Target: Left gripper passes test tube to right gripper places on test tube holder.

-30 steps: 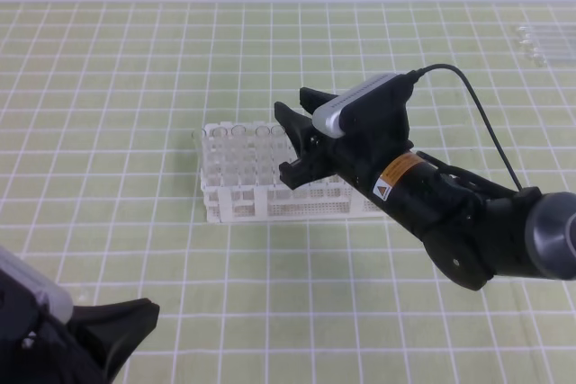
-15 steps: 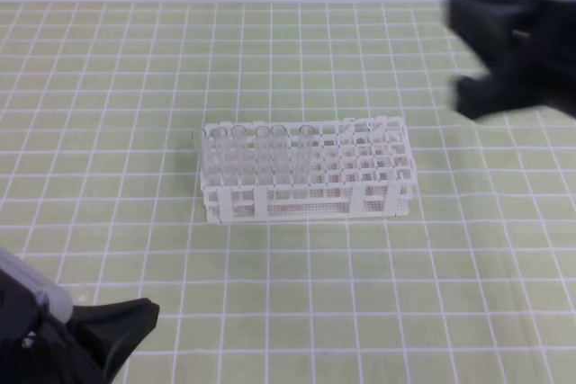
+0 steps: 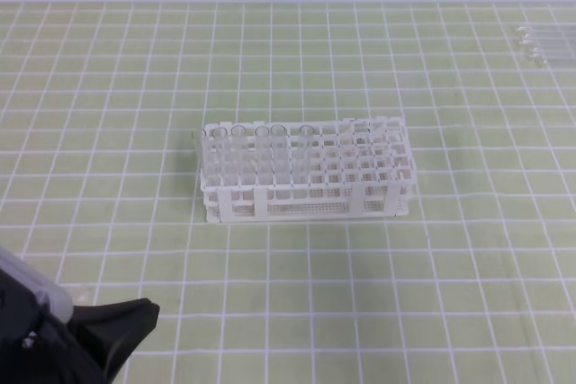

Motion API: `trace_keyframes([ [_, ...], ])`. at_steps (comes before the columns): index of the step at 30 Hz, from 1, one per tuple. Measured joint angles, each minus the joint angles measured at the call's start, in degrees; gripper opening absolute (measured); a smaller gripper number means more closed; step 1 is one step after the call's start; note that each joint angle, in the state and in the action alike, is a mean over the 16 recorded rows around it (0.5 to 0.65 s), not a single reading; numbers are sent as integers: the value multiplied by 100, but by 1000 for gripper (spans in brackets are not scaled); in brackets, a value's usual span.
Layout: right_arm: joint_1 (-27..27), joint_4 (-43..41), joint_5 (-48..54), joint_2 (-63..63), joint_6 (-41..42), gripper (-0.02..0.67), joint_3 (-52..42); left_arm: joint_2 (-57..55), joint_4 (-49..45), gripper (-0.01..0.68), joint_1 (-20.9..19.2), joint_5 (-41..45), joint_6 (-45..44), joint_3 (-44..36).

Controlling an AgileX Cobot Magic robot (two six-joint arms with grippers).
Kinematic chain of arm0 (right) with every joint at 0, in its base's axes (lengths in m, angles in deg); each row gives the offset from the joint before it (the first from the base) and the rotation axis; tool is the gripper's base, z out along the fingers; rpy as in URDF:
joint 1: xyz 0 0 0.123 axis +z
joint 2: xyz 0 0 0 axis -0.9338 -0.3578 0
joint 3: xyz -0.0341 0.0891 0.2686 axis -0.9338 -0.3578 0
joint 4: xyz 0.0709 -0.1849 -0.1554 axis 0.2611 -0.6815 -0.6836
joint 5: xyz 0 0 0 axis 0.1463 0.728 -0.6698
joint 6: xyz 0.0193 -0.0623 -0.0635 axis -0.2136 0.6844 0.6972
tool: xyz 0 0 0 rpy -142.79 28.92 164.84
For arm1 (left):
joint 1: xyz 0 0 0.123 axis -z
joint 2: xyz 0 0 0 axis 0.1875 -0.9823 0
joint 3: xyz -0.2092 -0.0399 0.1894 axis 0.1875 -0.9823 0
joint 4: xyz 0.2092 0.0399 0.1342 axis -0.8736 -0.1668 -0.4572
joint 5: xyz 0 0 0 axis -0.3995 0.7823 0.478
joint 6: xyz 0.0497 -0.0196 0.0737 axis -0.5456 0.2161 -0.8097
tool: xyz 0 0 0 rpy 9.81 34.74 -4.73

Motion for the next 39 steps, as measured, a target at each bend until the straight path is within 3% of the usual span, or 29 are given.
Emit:
trace_keyframes([
  [5,-597,91,-277,892,-92,-15,-888,3,8,-2,1,0,1,2],
  [19,-2308,583,-2763,2545,-260,-15,-3823,2,-5,-2,0,0,0,-1],
  [27,-2466,1055,-2592,3149,-197,-16,-4505,2,-5,-2,0,0,0,-1],
  [39,-2466,1494,-1509,3715,-77,-16,-4680,-2,-2,-2,0,7,0,0],
])
